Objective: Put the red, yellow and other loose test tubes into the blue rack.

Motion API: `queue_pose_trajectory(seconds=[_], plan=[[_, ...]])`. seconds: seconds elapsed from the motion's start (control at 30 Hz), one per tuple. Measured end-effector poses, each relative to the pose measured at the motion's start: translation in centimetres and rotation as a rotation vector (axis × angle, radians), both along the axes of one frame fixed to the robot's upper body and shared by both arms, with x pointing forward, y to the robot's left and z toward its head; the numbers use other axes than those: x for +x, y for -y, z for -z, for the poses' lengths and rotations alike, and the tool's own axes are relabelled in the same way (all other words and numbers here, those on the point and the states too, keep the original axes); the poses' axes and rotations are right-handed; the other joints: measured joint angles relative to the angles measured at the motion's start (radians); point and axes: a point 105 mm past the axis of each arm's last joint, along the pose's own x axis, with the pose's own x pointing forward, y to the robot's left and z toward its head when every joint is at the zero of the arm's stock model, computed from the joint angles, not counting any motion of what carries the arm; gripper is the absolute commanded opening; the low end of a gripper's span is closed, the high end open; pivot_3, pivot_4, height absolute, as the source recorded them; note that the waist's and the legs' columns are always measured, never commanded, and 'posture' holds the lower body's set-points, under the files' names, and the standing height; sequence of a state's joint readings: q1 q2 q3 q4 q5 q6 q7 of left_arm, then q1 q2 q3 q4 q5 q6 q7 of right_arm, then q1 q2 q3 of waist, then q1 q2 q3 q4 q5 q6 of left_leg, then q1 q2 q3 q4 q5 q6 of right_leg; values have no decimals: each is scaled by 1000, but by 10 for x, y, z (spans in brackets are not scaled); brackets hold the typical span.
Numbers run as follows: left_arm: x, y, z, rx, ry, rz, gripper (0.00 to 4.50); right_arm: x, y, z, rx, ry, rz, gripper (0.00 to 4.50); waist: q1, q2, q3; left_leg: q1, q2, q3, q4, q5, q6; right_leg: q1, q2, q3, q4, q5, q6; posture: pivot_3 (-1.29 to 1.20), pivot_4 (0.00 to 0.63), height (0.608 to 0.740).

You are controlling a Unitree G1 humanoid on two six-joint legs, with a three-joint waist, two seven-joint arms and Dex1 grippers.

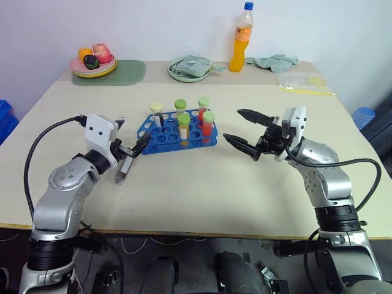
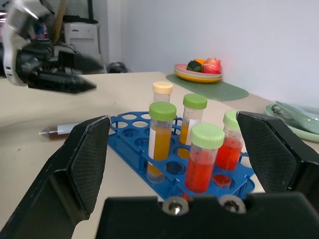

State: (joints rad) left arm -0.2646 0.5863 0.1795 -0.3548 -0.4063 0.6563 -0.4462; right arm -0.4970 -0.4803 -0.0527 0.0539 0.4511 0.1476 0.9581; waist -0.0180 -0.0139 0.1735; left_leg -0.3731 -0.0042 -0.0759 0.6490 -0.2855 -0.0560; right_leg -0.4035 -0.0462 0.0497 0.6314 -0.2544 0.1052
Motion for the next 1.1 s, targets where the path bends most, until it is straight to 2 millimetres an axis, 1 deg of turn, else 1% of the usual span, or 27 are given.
queue_pose_trajectory(seconds=[0.1,0.13,0.23,0.33,0.43,0.47,0.53,0.73,0.87,0.97,1.03,1.1], plan=[[1,5,-6,19,-67,-16,4461,0,-3,2,-2,-2,-12,4500,-1,0,0,0,0,0,0,0,0,0,0,0,0,0,0,0,150,740],[1,4,-7,32,-127,-23,4461,0,-4,1,-4,1,-17,4500,-1,0,0,0,0,0,0,0,0,0,0,0,0,0,0,0,150,740],[-3,-1,-14,47,-255,-41,4461,1,-5,-3,-6,19,-25,4500,-5,0,0,0,0,0,0,0,0,0,1,0,1,0,0,0,150,740],[-4,-13,-23,63,-389,-89,4461,1,-5,-3,-9,21,-30,4500,-7,0,0,0,0,-1,0,0,0,0,1,0,1,0,0,0,150,740],[-17,-35,-13,43,-621,-96,4461,1,-5,-2,-10,21,-31,4500,-25,1,1,1,0,-1,-2,0,0,0,0,0,1,0,0,0,150,740],[-17,-39,-7,23,-686,-100,4461,1,-5,-2,-11,20,-30,4500,-26,1,1,1,0,-1,-1,0,0,-1,1,0,1,0,0,0,150,740],[-13,-39,0,9,-763,-95,4461,1,-7,-1,-5,17,-33,4500,-26,0,1,1,0,-1,-1,0,0,-1,1,-1,1,0,0,0,150,740],[5,-36,-13,9,-821,-99,4461,-1,-15,3,-1,7,-54,4500,-24,0,1,0,-1,-1,-1,0,-1,-1,0,-1,0,0,0,0,150,740],[11,-35,-9,-9,-905,-97,4461,-2,-16,6,-2,-1,-55,4500,-27,0,1,0,-1,-1,-1,0,-1,-2,1,0,1,0,0,0,150,740],[12,-39,4,42,-979,-112,4461,-4,-15,8,-5,-2,-61,4500,-28,0,1,0,-1,0,-1,0,-1,-2,1,0,1,0,0,0,150,740],[12,-41,12,67,-1020,-113,4461,-13,-16,10,-32,6,-97,4500,-26,0,1,-1,-1,0,-1,0,-1,-2,1,0,1,0,0,0,150,740],[13,-41,15,89,-1037,-105,4461,-27,-16,15,-83,10,-157,4500,-23,0,1,-1,-1,0,-1,0,-1,-2,1,0,1,0,0,0,150,740]])
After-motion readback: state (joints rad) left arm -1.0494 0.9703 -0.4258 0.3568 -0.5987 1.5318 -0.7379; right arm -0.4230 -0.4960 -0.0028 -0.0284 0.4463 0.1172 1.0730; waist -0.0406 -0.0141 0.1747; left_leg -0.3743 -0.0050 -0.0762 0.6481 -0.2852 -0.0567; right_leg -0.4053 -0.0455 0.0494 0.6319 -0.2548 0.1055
